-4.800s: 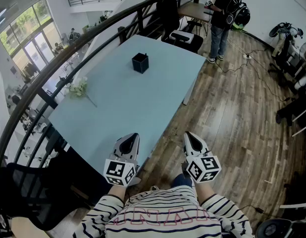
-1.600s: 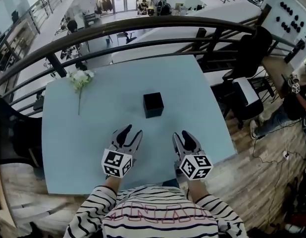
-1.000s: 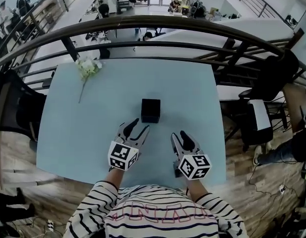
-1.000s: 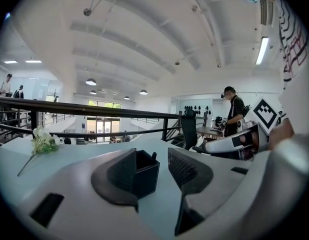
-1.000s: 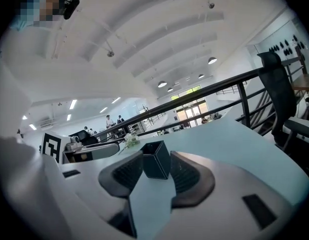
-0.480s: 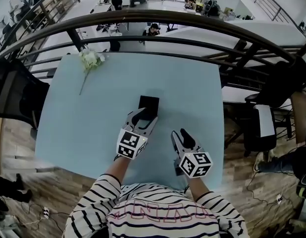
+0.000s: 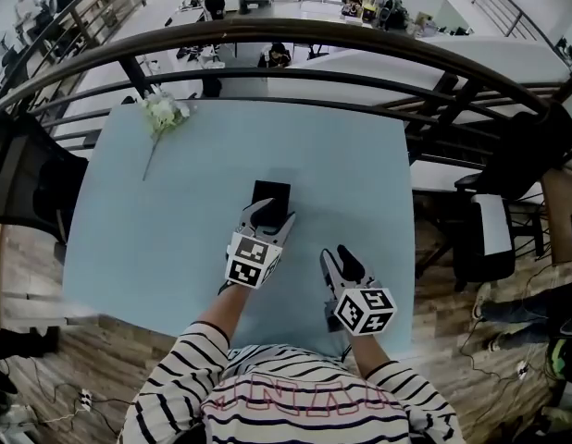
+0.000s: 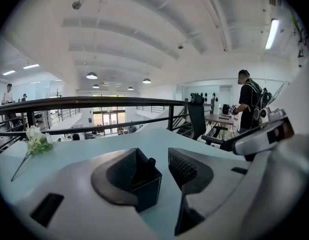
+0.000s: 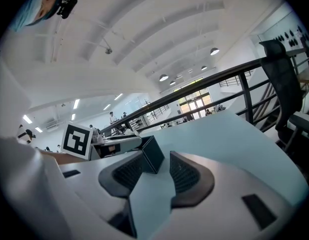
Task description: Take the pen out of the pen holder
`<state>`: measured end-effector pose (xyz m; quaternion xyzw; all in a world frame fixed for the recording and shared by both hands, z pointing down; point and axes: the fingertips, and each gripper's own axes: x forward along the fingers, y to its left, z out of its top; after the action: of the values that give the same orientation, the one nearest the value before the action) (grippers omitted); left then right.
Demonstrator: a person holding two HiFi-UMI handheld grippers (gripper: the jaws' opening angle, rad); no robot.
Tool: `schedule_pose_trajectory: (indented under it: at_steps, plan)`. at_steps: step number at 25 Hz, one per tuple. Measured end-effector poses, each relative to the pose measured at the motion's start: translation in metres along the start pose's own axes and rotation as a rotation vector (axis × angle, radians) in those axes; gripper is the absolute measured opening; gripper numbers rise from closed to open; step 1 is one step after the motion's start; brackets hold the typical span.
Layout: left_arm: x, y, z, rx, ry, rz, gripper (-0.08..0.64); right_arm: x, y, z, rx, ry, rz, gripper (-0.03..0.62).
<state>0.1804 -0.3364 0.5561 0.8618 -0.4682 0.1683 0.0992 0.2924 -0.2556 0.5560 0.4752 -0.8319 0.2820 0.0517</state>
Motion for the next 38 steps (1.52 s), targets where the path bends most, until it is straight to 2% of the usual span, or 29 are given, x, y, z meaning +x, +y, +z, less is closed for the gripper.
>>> schedule_pose_trajectory:
  at_steps: [6,10,19,28,38]
  plan:
    - [0.008,-0.001,-0.011,-0.020,0.041,0.010,0.170,-0.003,-0.008,-0.002,0.011,-0.004,-0.026,0.176]
    - [0.012,0.001,-0.017,-0.027,0.060,0.021,0.082,-0.004,-0.012,-0.004,0.019,-0.003,-0.040,0.176]
    - [0.010,0.006,-0.018,-0.037,0.058,0.008,0.061,-0.007,-0.010,-0.007,0.033,-0.006,-0.061,0.176]
    - [-0.002,0.006,0.002,-0.021,-0.007,-0.021,0.060,-0.011,-0.004,-0.004,0.042,-0.034,-0.086,0.175]
    - [-0.050,0.019,0.042,0.001,-0.123,-0.045,0.060,-0.015,0.022,-0.001,0.038,-0.074,-0.122,0.176]
